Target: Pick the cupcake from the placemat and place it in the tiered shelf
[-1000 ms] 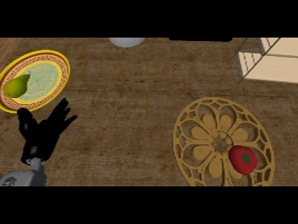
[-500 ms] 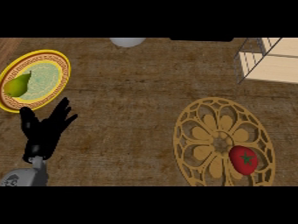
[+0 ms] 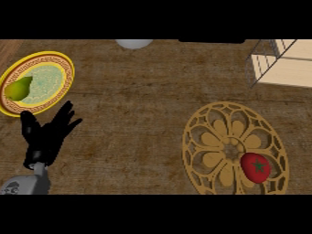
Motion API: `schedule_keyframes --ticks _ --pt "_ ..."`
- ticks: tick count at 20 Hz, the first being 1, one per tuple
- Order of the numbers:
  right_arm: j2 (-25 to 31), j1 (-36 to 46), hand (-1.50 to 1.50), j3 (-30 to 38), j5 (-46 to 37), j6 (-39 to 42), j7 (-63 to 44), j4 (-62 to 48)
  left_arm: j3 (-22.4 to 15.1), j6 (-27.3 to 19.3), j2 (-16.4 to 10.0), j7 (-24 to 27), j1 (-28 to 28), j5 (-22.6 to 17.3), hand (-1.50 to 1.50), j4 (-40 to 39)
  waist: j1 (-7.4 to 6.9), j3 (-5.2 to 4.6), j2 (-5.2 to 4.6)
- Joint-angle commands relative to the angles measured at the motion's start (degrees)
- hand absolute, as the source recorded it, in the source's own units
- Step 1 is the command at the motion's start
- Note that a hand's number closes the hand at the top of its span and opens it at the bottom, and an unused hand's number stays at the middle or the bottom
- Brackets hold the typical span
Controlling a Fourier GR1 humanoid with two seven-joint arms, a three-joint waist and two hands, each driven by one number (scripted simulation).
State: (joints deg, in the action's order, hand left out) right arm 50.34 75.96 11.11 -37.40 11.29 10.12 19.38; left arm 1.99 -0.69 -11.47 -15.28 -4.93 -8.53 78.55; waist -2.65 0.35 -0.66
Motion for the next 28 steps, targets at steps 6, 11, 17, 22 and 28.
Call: schedule_keyframes --ticks 6,11,17,22,28 --pt "-1.41 4.78 -1.5 9.3 7.14 -5.03 -6.78 -5.71 -1.07 -0.73 0.66 -1.67 0.19 1.52 0.0 -1.3 -0.25 -0.29 -0.45" --pt "-0.88 6.66 -1.5 15.22 13.21 -3.7 -9.27 -6.59 1.76 2.5 -1.74 -3.73 0.54 -2.28 0.0 -0.65 0.32 -0.31 -0.08" --pt "1.2 7.51 -1.5 21.09 18.7 -5.14 -11.14 -7.81 0.12 0.48 0.48 -2.58 -0.26 -0.37 0.0 0.13 0.37 -0.29 -0.23" --pt "6.9 4.85 -1.5 23.26 19.67 -10.84 -10.28 -6.82 1.64 1.7 -1.17 -3.77 -0.51 -1.43 0.0 -0.73 0.47 -0.25 -0.39" --pt "14.46 2.54 -1.5 25.92 20.88 -14.12 -13.08 -7.93 0.07 -0.06 0.46 -3.81 0.71 0.18 0.0 1.03 0.46 -0.15 -0.52"
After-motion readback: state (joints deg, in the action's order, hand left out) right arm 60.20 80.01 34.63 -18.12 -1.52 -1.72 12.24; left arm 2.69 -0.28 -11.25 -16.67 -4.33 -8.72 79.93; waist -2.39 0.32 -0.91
